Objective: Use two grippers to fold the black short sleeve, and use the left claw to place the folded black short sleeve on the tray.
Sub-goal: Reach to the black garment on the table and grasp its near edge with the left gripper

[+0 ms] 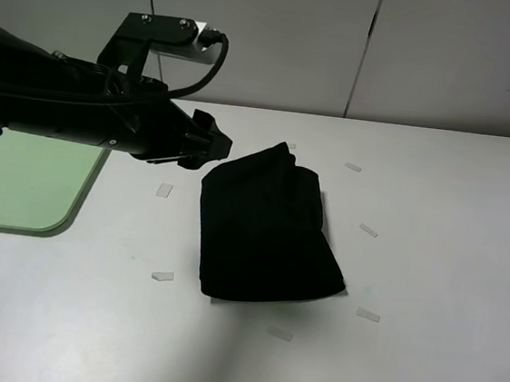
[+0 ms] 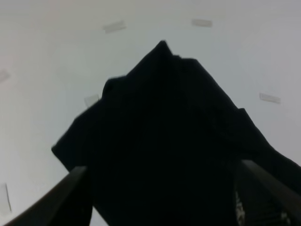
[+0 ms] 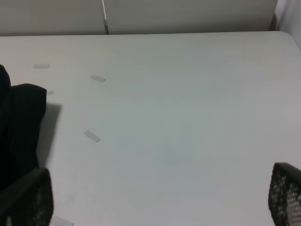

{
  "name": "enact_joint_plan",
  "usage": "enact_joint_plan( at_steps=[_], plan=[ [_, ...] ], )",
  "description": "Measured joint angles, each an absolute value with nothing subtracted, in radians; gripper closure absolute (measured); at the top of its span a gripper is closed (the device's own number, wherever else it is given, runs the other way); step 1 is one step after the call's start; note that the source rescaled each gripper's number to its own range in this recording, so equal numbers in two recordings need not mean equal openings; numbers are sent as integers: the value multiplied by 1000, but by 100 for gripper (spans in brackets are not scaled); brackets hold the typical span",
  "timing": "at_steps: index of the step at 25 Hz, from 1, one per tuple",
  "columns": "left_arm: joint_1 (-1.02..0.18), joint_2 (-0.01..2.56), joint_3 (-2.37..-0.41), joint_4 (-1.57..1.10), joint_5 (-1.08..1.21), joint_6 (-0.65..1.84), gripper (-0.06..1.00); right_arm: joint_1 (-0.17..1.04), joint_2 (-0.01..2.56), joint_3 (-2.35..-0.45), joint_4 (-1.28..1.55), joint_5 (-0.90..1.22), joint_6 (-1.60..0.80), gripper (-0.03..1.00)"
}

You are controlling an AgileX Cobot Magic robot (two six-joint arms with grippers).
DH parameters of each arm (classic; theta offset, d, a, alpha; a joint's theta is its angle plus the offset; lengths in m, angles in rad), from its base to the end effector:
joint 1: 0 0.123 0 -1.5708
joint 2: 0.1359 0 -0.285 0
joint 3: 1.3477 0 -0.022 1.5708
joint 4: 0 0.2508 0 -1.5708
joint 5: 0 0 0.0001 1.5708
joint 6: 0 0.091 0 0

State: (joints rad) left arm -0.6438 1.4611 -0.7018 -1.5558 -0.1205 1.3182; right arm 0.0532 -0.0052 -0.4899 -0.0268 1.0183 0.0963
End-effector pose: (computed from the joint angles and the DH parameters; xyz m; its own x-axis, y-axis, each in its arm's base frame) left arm 0.2370 -0.1643 0.2128 -0.6054 0.1623 -0.7792 0.3891 0.9144 -0.1118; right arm -0.0027 -0.0022 0.2779 -0.4228 0.0597 -0.9042 0.0022 0.9979 0.0649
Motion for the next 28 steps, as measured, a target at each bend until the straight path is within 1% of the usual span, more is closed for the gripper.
enact_joint_plan(
  at_steps=[3,5,6,9,12,16,21,25,28],
  plan=[
    [-644,1441,-668,-1563,-128,1302,31,53,-5,-490,-27,1018,96,-3],
    [-644,1441,-658,-1564,-144,1300,27,53,-5,-490,-27,1018,96,-3],
    [-644,1441,-657,-1564,-156,1300,24,53,-5,-490,-27,1018,96,-3],
    [-644,1441,-657,-1564,-193,1298,4,53,-5,-490,-27,1018,96,-3],
    [-644,1441,-657,-1553,-231,1297,-3,53,-5,-490,-27,1018,96,-3],
    [-644,1441,-657,-1571,-225,1296,-5,53,-5,-490,-27,1018,96,-3],
    [-626,1440,-632,-1708,-132,1307,-6,53,-5,-490,-27,1018,96,-3],
    [-513,1439,-583,-1728,51,1306,-6,53,-5,-490,-27,1018,96,-3],
    [-399,1438,-541,-1731,219,1298,-6,53,-5,-490,-27,1018,96,-3]
  ],
)
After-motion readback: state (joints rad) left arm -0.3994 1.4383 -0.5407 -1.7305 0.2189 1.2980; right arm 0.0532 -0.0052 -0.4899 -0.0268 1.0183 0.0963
